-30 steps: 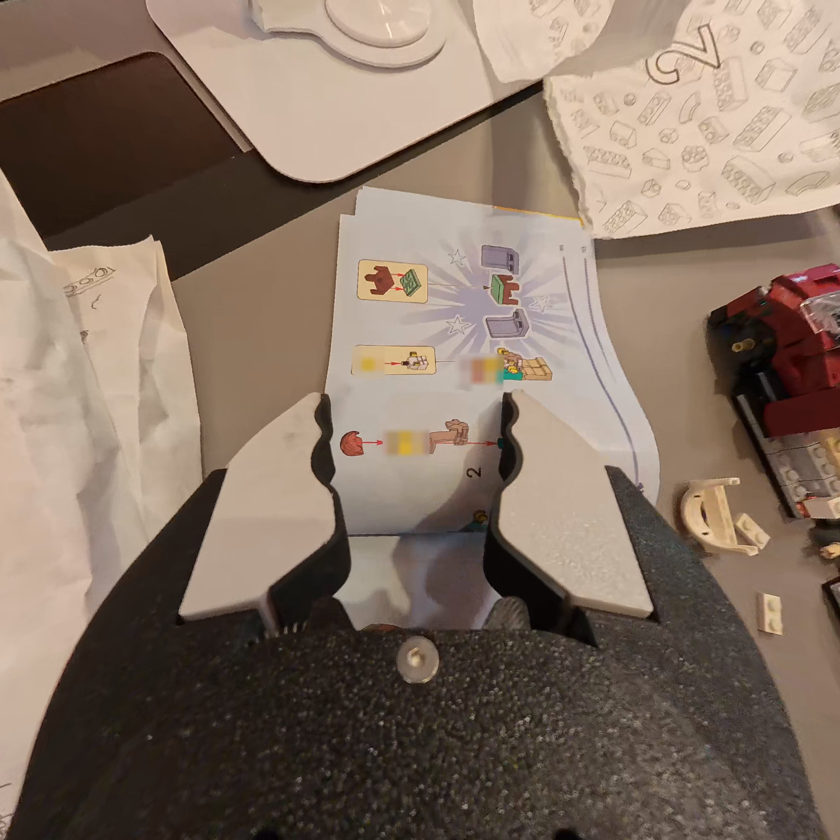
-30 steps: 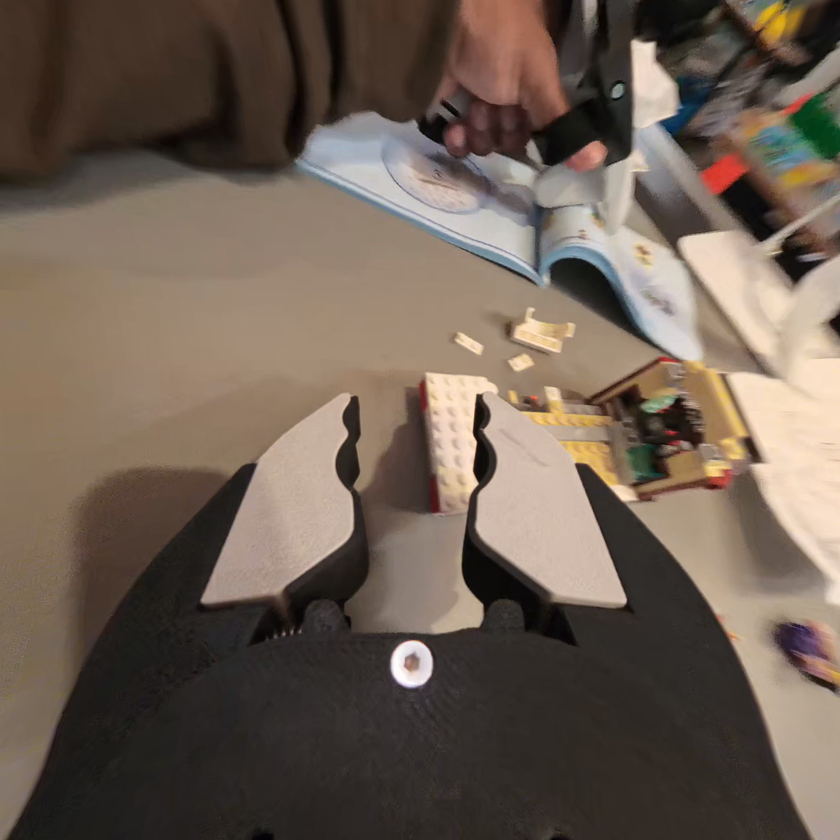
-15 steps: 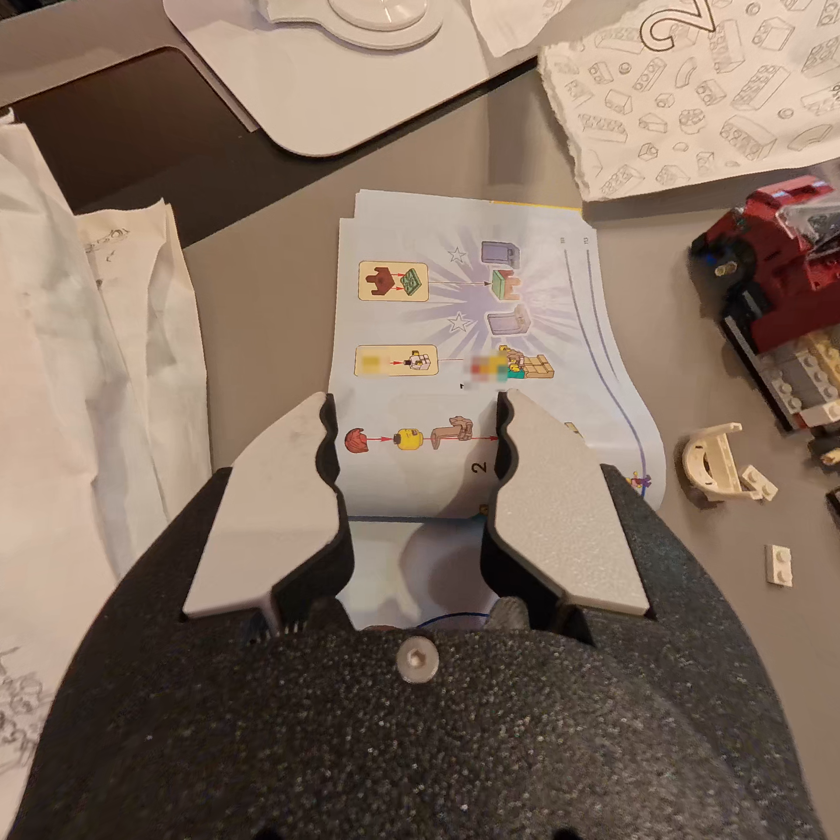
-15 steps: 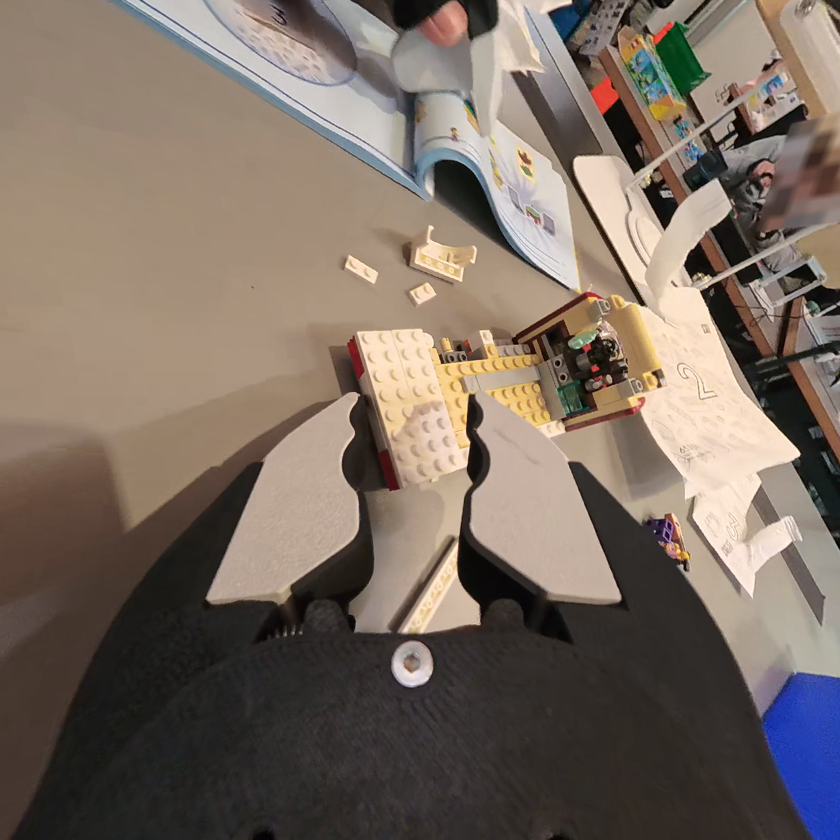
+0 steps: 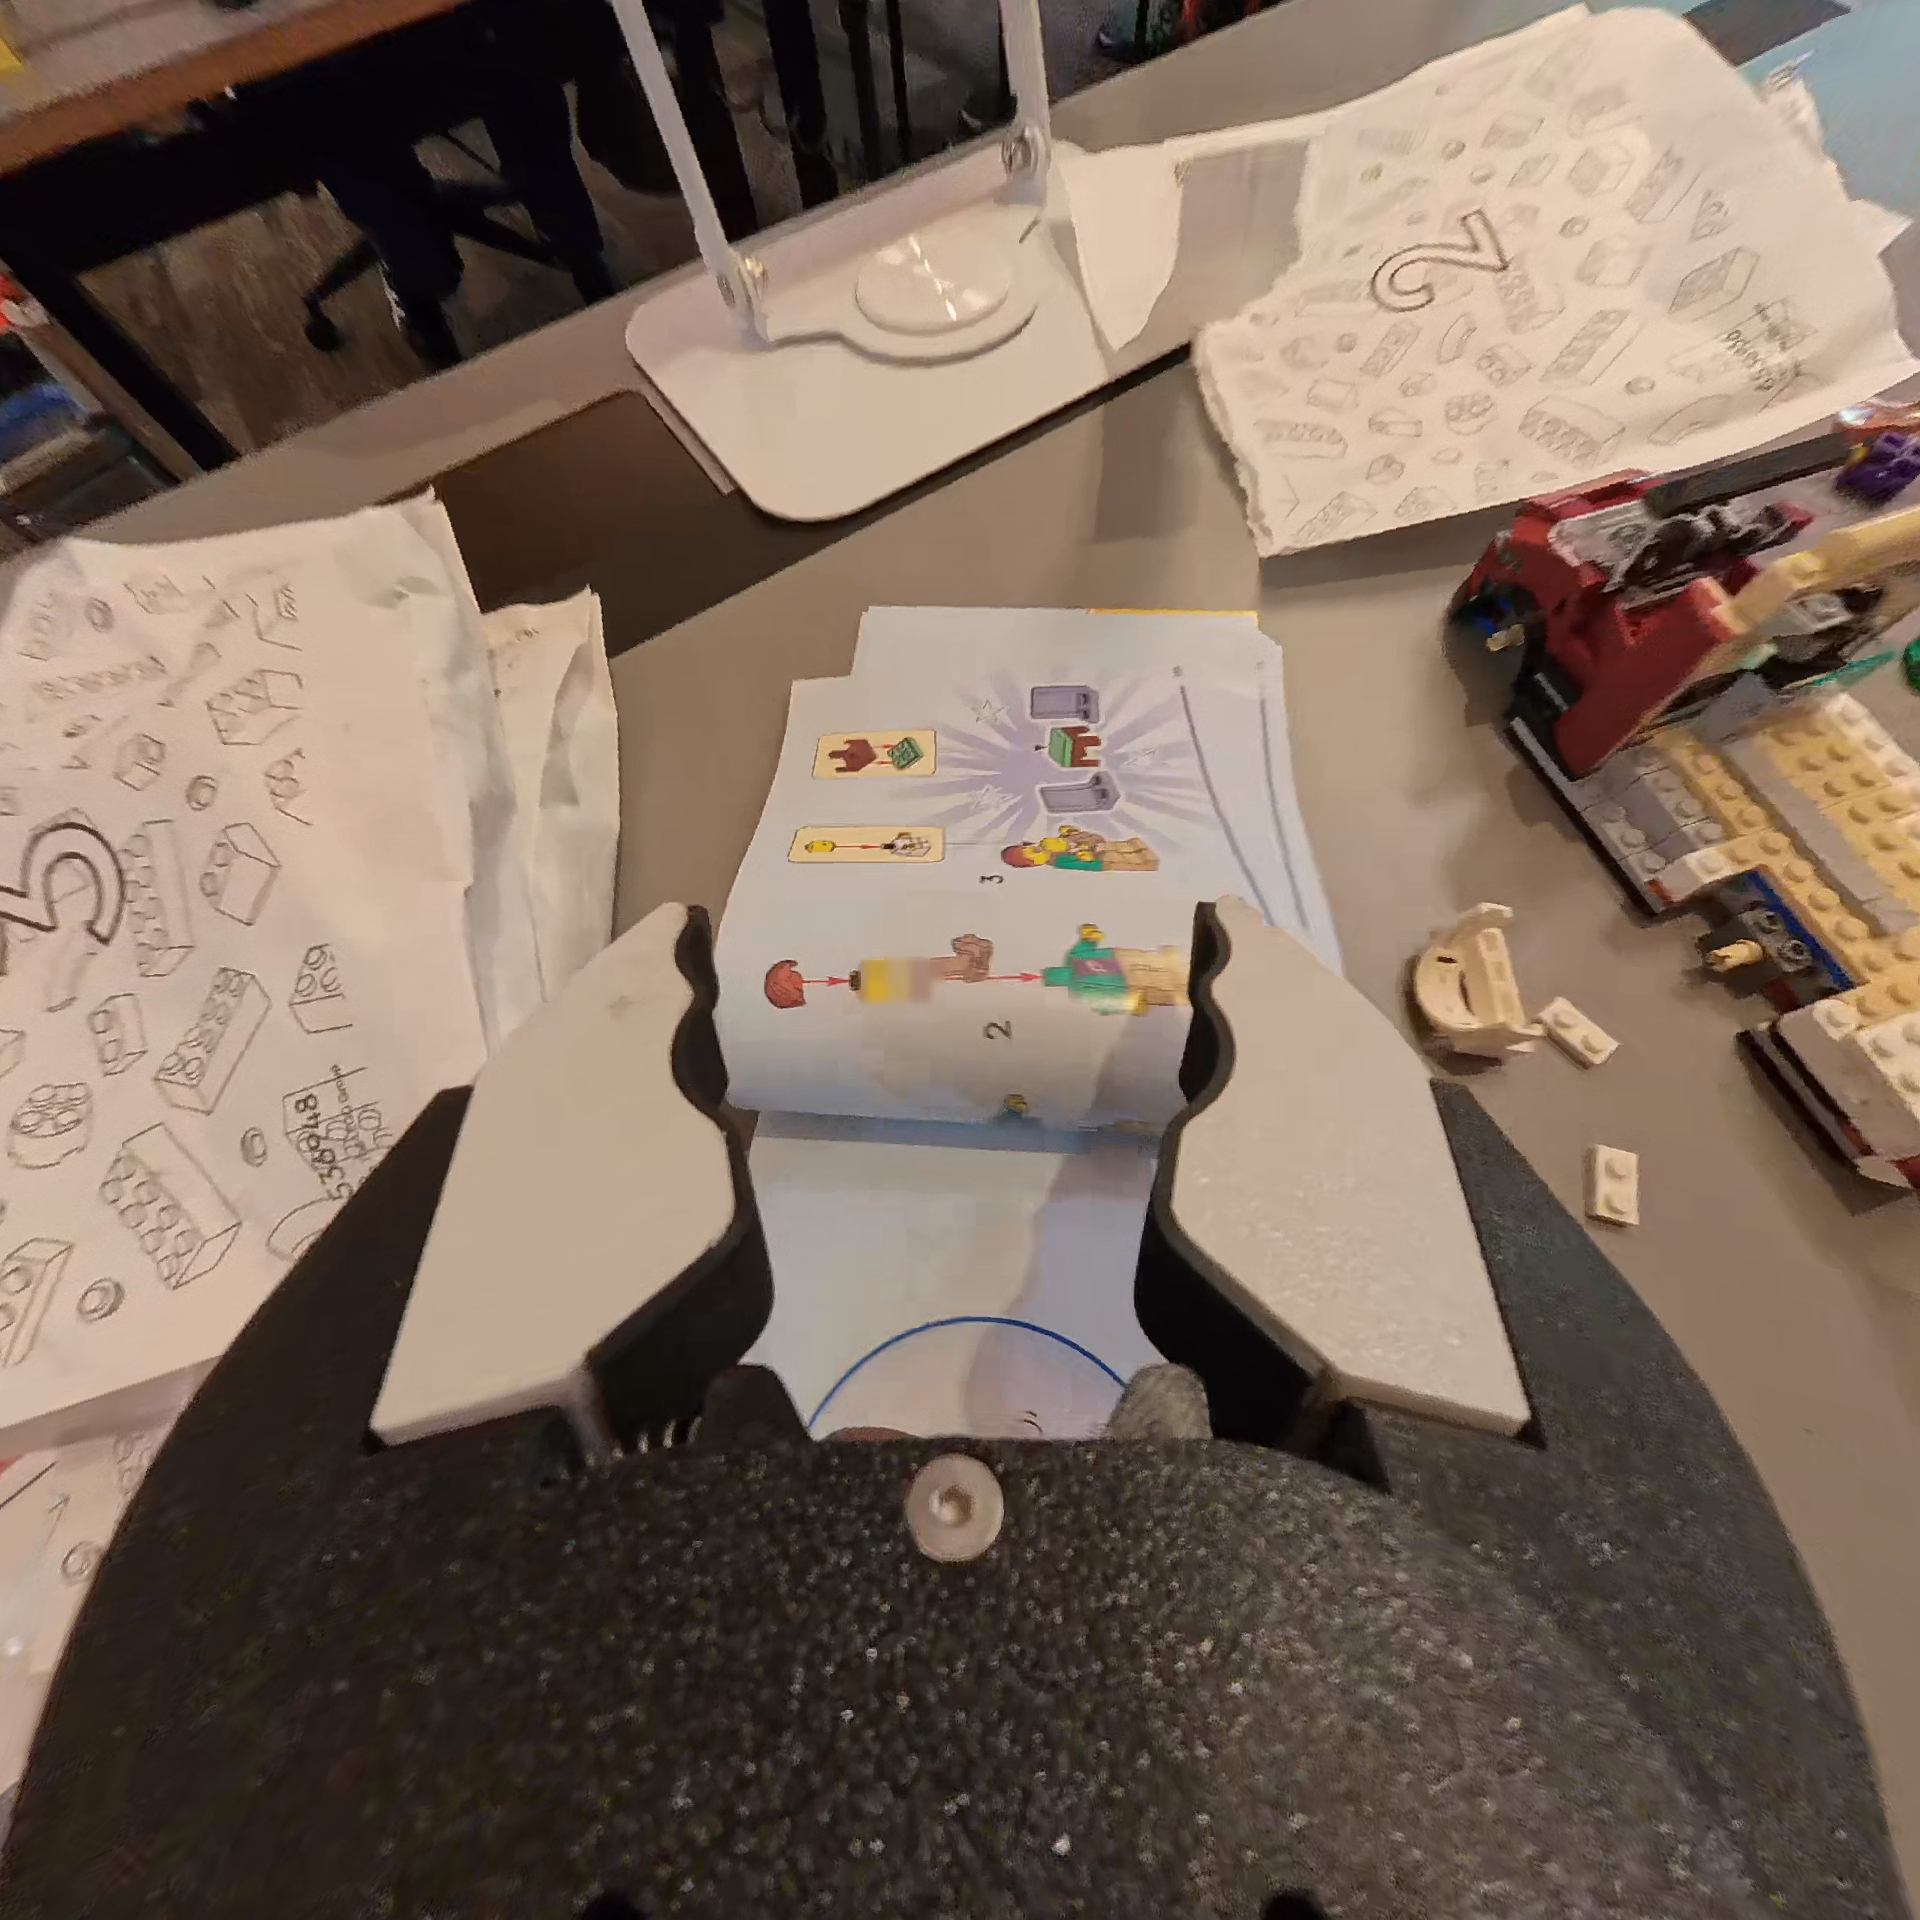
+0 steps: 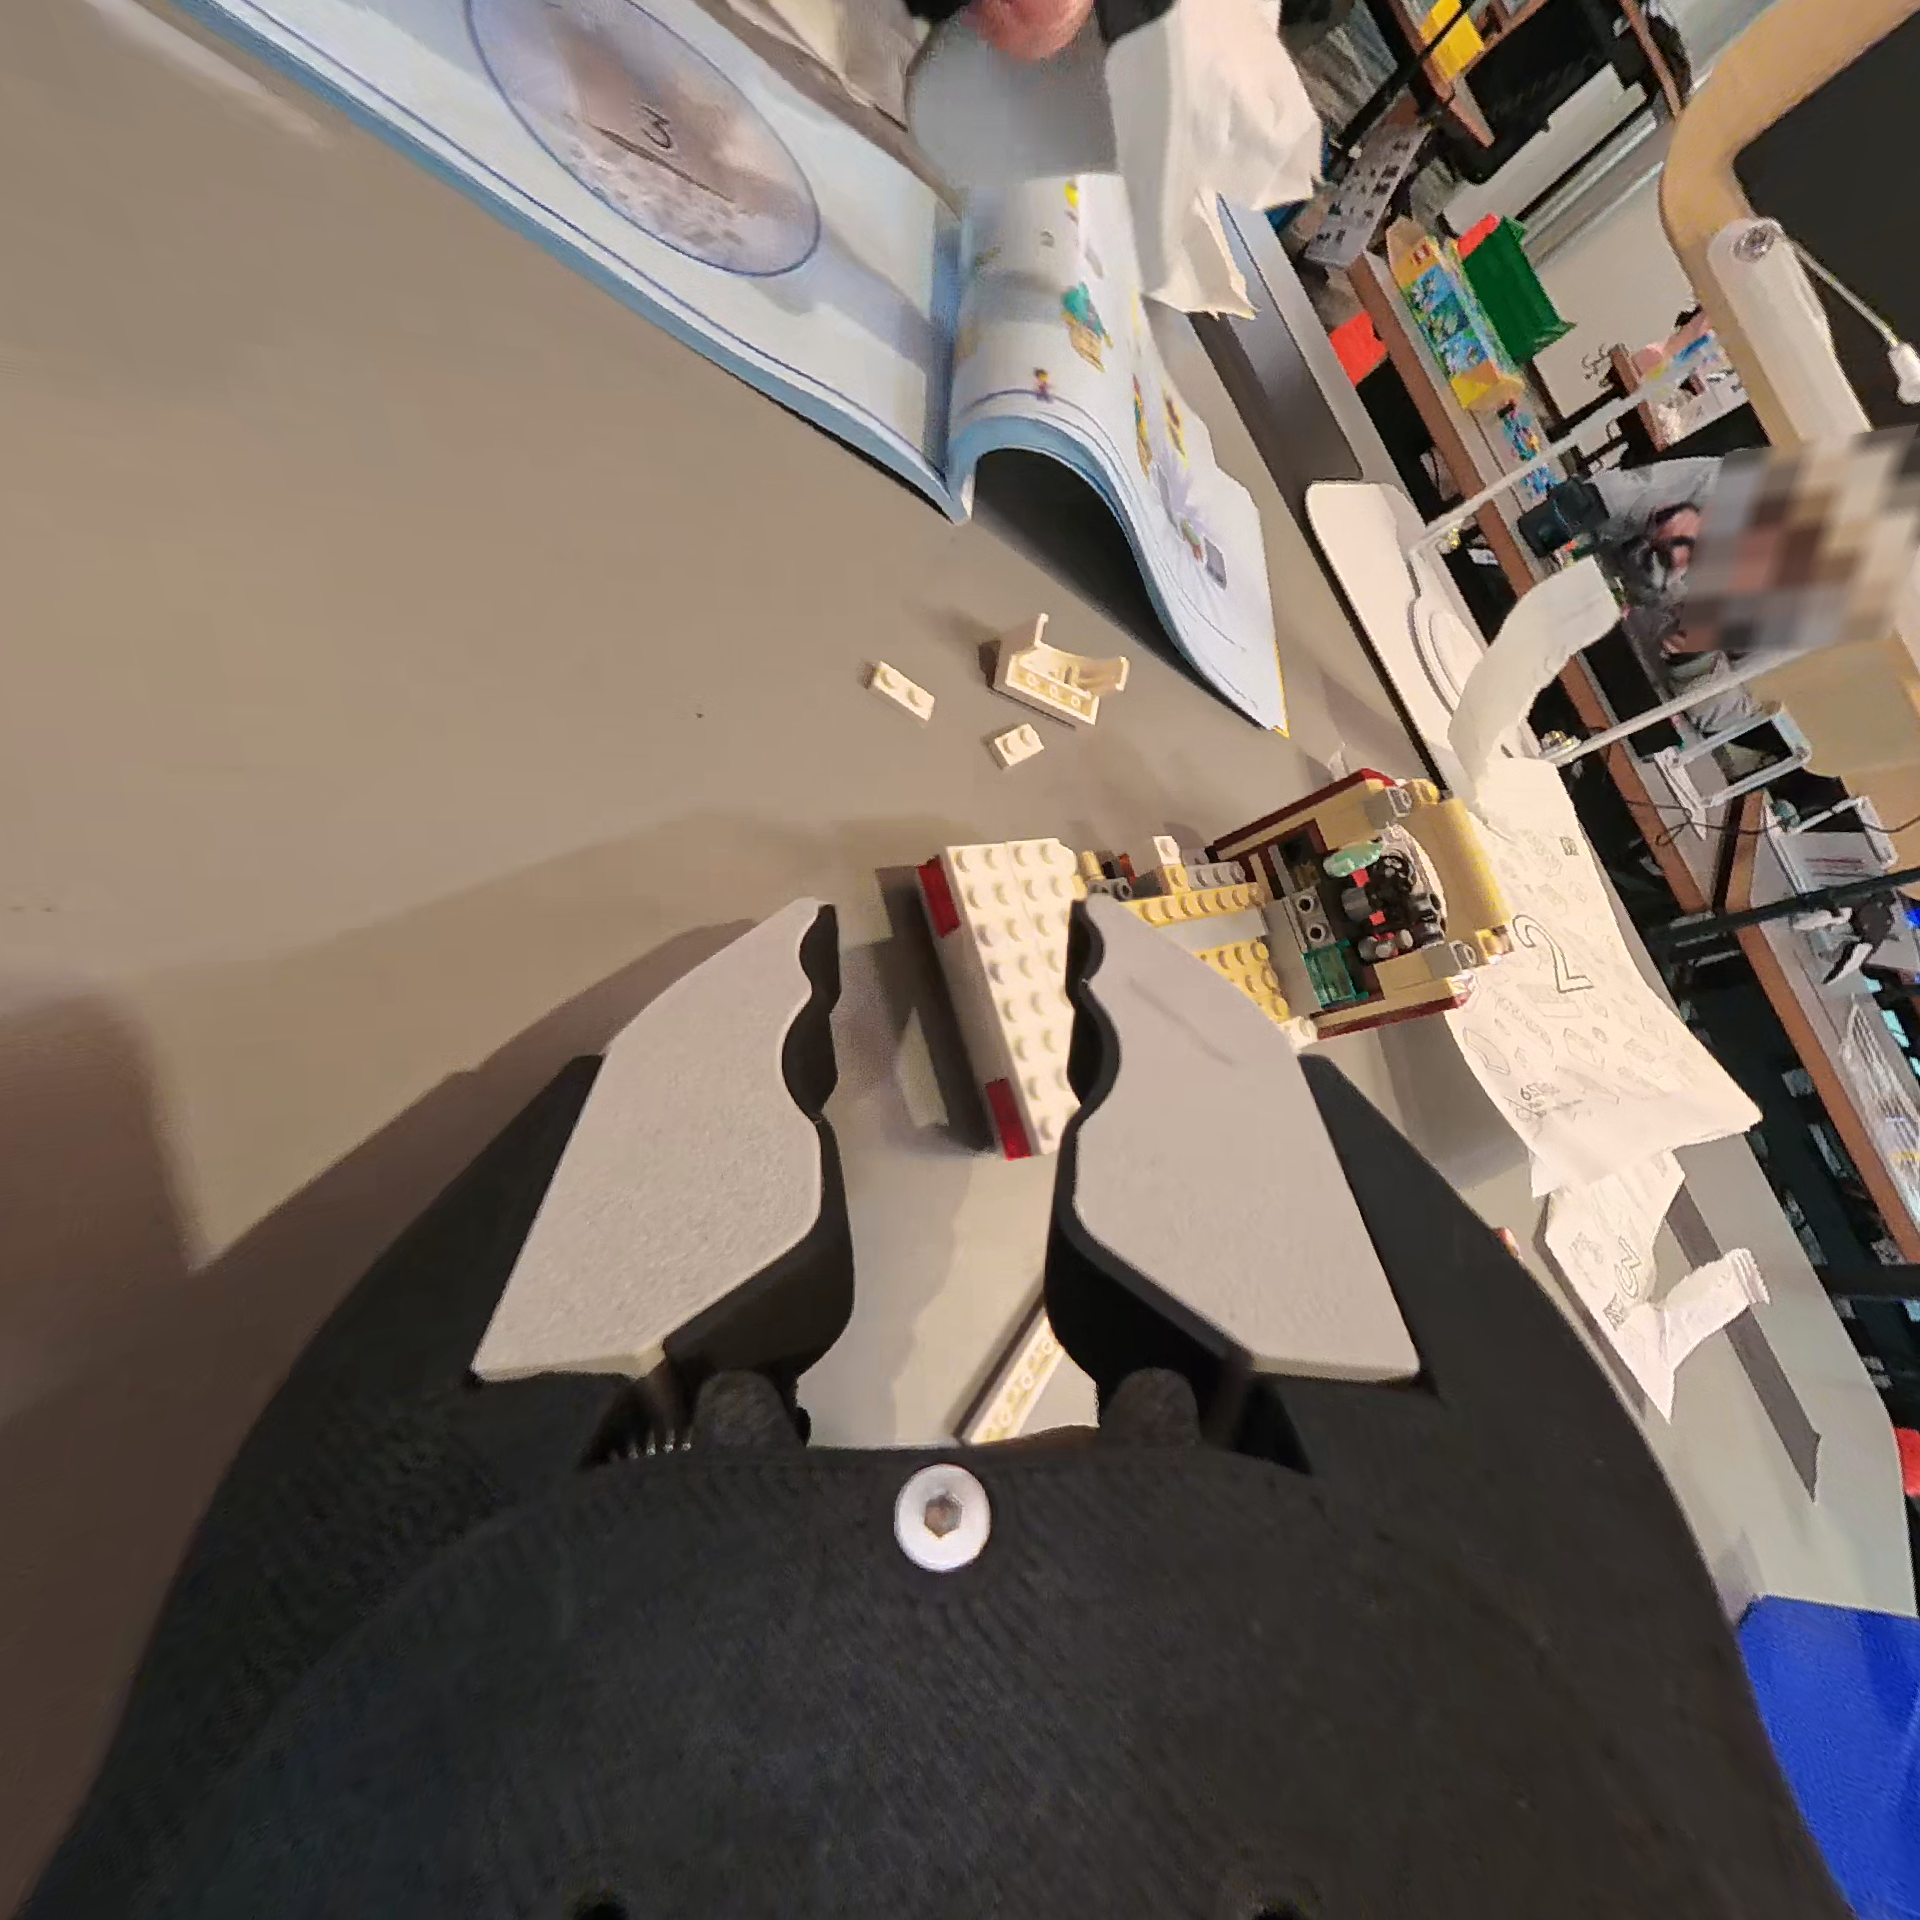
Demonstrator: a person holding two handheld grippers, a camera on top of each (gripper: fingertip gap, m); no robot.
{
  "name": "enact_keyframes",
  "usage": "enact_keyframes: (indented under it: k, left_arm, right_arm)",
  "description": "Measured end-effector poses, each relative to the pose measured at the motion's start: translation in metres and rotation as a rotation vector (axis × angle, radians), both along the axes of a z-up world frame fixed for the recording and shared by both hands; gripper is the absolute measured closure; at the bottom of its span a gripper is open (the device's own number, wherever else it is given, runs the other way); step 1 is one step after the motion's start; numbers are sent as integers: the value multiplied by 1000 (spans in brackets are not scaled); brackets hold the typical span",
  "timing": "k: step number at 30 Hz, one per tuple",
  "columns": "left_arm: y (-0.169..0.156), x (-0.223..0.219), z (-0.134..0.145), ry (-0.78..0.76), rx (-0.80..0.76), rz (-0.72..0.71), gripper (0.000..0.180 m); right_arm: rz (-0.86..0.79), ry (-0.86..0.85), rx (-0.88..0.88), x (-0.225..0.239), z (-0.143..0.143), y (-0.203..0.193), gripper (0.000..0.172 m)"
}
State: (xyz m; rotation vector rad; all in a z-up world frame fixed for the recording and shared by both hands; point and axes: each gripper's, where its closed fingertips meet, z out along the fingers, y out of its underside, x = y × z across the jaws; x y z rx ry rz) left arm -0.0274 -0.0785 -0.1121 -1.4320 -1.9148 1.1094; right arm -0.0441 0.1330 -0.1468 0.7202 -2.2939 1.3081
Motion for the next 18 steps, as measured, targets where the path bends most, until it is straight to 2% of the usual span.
enact_keyframes:
  k: [4,7,11,14,18]
  left_arm:
    - [39,-3,12,5,-97,-21,93]
    - [56,-12,-13,-118,-158,-9,95]
    - [52,-15,-38,-278,-298,43,100]
    - [46,-11,-47,-361,-389,69,116]
    - [37,-3,-41,-376,-503,121,144]
  right_arm:
    - [30,-12,16,9,-4,1,130]
    - [56,-10,30,18,-9,3,130]
    - [84,3,24,27,-9,5,133]
    - [99,15,20,31,-9,6,133]
    - [115,16,19,33,-9,7,133]
